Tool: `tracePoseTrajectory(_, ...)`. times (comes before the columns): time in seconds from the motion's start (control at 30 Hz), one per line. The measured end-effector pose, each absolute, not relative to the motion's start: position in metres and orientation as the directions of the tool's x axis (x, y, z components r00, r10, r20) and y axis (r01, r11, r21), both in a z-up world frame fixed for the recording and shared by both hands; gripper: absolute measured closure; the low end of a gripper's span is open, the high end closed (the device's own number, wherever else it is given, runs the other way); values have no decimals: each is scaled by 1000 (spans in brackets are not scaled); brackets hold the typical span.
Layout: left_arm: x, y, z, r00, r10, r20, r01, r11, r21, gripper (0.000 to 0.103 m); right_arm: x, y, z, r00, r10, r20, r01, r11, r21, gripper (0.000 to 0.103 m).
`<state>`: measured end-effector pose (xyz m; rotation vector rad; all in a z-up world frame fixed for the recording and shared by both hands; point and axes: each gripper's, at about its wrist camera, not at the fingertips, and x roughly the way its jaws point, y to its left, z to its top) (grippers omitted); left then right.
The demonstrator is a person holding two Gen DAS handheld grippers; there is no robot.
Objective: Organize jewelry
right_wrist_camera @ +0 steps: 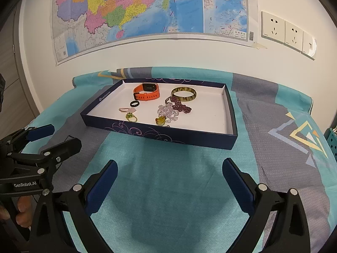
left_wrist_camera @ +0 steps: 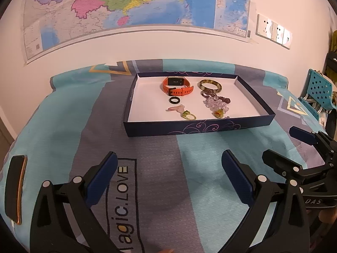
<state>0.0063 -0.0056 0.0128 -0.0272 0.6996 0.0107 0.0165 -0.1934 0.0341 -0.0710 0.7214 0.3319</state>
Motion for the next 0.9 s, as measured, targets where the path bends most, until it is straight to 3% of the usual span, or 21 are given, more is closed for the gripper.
tracePoseTrajectory(0.9, 5, -4, 11, 763, 0, -647, -21, 999, -24, 6, 14, -195, 33, 696, 276, -663, -322, 945, 55, 7)
